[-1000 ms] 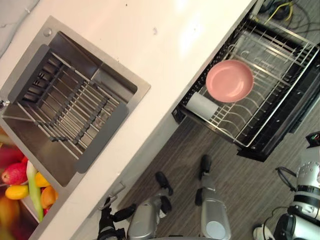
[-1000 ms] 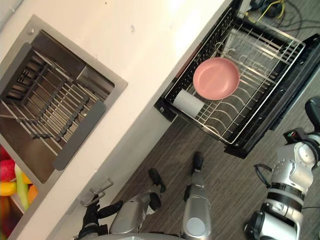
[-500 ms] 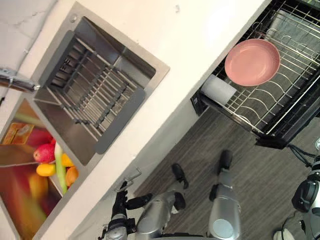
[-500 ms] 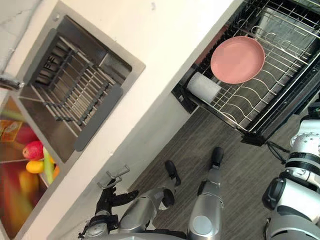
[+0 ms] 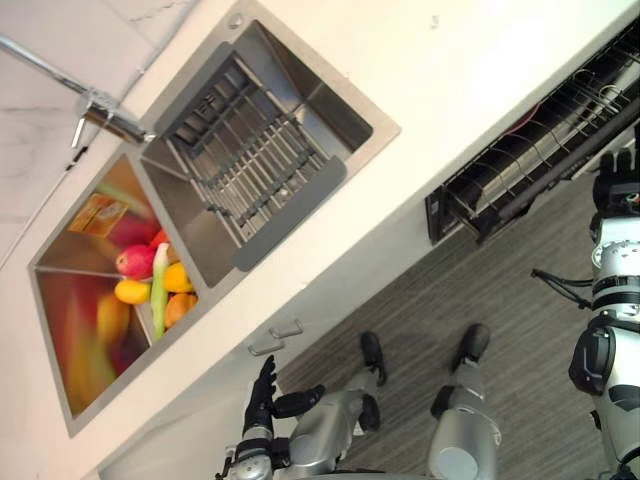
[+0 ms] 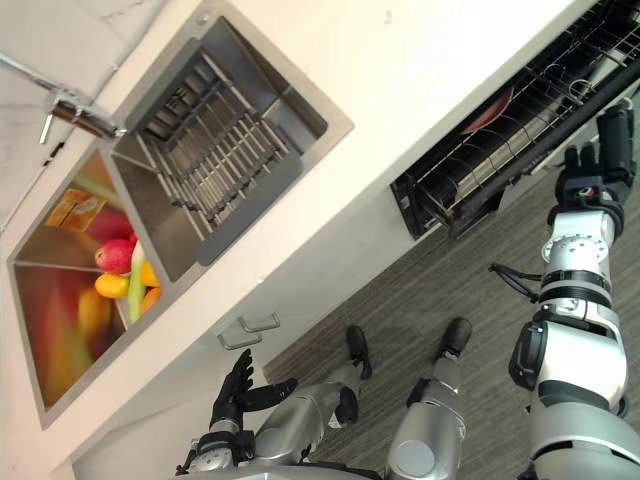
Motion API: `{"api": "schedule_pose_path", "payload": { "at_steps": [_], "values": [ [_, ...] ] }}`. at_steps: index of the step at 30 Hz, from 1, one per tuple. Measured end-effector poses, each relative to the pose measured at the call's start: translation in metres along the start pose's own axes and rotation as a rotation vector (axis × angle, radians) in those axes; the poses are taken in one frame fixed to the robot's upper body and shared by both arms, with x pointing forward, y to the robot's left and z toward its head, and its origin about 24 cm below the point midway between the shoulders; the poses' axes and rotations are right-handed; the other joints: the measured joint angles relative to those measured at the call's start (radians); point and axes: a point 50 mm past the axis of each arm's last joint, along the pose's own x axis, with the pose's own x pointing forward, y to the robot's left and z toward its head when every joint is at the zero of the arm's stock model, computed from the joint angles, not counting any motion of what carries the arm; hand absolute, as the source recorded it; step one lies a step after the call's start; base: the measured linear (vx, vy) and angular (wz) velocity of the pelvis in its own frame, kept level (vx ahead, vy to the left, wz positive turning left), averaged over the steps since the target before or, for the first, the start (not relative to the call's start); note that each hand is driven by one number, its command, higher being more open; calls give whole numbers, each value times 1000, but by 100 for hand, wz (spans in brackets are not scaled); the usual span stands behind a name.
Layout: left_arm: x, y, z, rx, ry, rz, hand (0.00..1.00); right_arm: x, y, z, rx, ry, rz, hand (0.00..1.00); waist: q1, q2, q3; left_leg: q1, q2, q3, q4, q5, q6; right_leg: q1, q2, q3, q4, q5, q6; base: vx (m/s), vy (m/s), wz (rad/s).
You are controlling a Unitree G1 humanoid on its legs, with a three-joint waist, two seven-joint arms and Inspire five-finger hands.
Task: Walk over to the sink, pick up the cup, carry it to the dishwasher, place the cup inside the dishwasher, then close the dishwasher door
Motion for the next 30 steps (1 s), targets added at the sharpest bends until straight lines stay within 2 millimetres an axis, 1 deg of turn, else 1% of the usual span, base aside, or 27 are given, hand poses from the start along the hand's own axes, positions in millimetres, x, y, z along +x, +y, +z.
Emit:
{"api": "schedule_pose_path", "payload": {
  "at_steps": [1, 2, 3, 4, 7, 8, 10, 13, 14, 15, 16, 17, 18, 19, 20, 21, 22, 23, 24, 25, 26, 27, 28, 29, 30],
  "values": [
    [0, -1, 0, -3, 2, 0, 100, 0, 3, -8, -14, 31, 13, 0, 4, 3, -2, 1, 3, -11, 0, 2, 0, 9, 3, -12, 0, -5, 2, 37, -45, 27],
    [0, -1, 0, -6, -1, 0, 100, -1, 5, -12, -15, 42, 20, 0, 10, 3, -2, 3, 4, -14, 0, 3, 0, 12, 4, -14, 0, -5, 2, 53, -62, 17],
    [0, -3, 1, -11, -6, 0, 100, -1, 7, -16, -6, 58, 31, 0, 23, 4, -3, 4, 8, -17, 0, 3, 0, 15, 7, -19, 0, -5, 2, 55, -59, 10],
    [0, -3, 1, -15, -8, 2, 100, -1, 5, -19, 37, 48, 22, 0, 25, 4, -3, 4, 10, -23, 0, 4, 1, 18, 10, -25, 0, -5, 2, 68, -71, 9],
    [0, -3, 1, -13, -5, 2, 100, -1, 4, -21, 17, 61, 36, 0, 19, 4, -3, 6, 12, -25, 0, 4, 1, 20, 11, -30, 6, -9, 4, 62, -56, 2],
    [0, -3, 1, -9, -6, 1, 100, -1, 3, -22, 15, 64, 33, 100, 19, 4, -3, 7, 15, -25, 0, 4, 1, 20, 13, -31, 11, -13, 3, 66, -64, 2],
    [0, -3, 1, -1, -11, -3, 100, -1, 1, -22, 3, 56, 28, 100, 19, 4, -3, 10, 24, -29, 0, 4, 1, 20, 17, -32, 23, -25, 2, 62, -70, 3],
    [0, -3, 0, -17, -7, 8, 100, -3, -4, -22, -149, 0, 45, 100, 20, 2, -2, 13, 36, -29, 0, 4, 0, 20, 30, -34, 30, -38, -1, 74, -89, -2],
    [2, -2, 0, -29, -2, 18, 100, -7, -8, -24, -216, -25, 67, 100, 19, -1, 1, 16, 43, -27, 0, 3, -3, 24, 37, -34, 27, -42, -1, 94, -103, -4],
    [3, 0, 0, -60, 4, 26, 100, -14, -13, -29, -270, -57, 108, 100, 18, -12, 9, 24, 54, -21, 0, 0, -9, 35, 49, -35, 18, -45, -3, 88, -92, -5],
    [3, 2, 0, -82, 8, 36, 100, -20, -17, -34, -282, -66, 128, 100, 17, -18, 14, 30, 60, -15, 0, -4, -15, 42, 56, -35, 12, -46, -4, 97, -101, -10],
    [4, 6, -1, -132, 18, 62, 100, -35, -27, -49, -288, -68, 167, 100, 14, -32, 22, 41, 73, -1, 3, -11, -28, 54, 69, -34, 5, -53, -7, 111, -103, -13],
    [4, 10, -4, -186, 38, 80, 100, -54, -41, -68, -300, -55, 190, 100, 10, -51, 21, 45, 85, 4, 9, -21, -41, 60, 81, -34, 2, -62, -10, 119, -100, -14],
    [4, 13, -6, -213, 50, 87, 100, -64, -50, -79, -301, -41, 191, 100, 9, -60, 17, 45, 92, 10, 13, -25, -47, 61, 86, -33, 2, -67, -12, 142, -91, -13],
    [4, 16, -8, -262, 67, 94, 100, -82, -66, -96, -302, -12, 171, 100, 8, -78, 11, 48, 103, 28, 20, -28, -52, 63, 92, -30, 6, -75, -14, 156, -67, -11],
    [3, 22, -13, -335, 87, 106, 100, -116, -101, -125, -309, 66, 97, 100, 7, -108, -2, 66, 118, 65, 25, -30, -53, 80, 100, -27, 21, -89, -20, 156, -50, -7],
    [2, 25, -15, -359, 94, 114, 100, -132, -117, -135, -308, 105, 50, 100, 7, -123, -9, 76, 123, 83, 25, -34, -60, 88, 101, -27, 29, -99, -18, 149, -16, -2],
    [1, 29, -18, -396, 103, 135, 100, -157, -141, -148, -302, 168, -29, 100, 10, -147, -26, 91, 130, 110, 26, -40, -67, 99, 102, -27, 41, -115, -13, 151, 7, -2],
    [0, 36, -21, -439, 111, 166, 100, -189, -169, -162, -300, 240, -129, 100, 13, -179, -49, 111, 134, 138, 26, -47, -72, 113, 102, -25, 53, -132, -7, 181, 25, -9],
    [-2, 42, -25, -477, 119, 201, 100, -217, -192, -170, -323, 298, -214, 100, 15, -211, -72, 126, 137, 156, 25, -58, -73, 123, 102, -20, 60, -143, 3, 150, 32, -14],
    [-3, 45, -28, -493, 128, 217, 100, -229, -203, -172, -343, 324, -252, 100, 16, -227, -84, 134, 138, 162, 25, -63, -72, 126, 102, -15, 64, -147, 7, 139, 43, -21],
    [-5, 50, -30, -517, 131, 248, 100, -248, -221, -176, -386, 368, -320, 100, 16, -256, -105, 148, 137, 168, 25, -73, -61, 132, 101, -7, 69, -154, 11, 116, 49, -17],
    [-6, 56, -32, -521, 136, 266, 100, -265, -237, -176, -427, 405, -385, 100, 16, -280, -127, 154, 134, 169, 23, -78, -53, 137, 99, -4, 69, -156, 14, 106, 52, -10],
    [-6, 57, -33, -518, 141, 270, 100, -271, -244, -176, -452, 422, -412, 100, 17, -290, -136, 158, 132, 168, 21, -80, -51, 141, 98, -3, 68, -157, 16, 74, 52, 1],
    [-7, 59, -35, -517, 151, 275, 100, -282, -256, -173, -508, 457, -457, 100, 20, -309, -151, 171, 128, 168, 14, -82, -48, 150, 94, -3, 69, -160, 19, 58, 51, 6]
  ]
}}
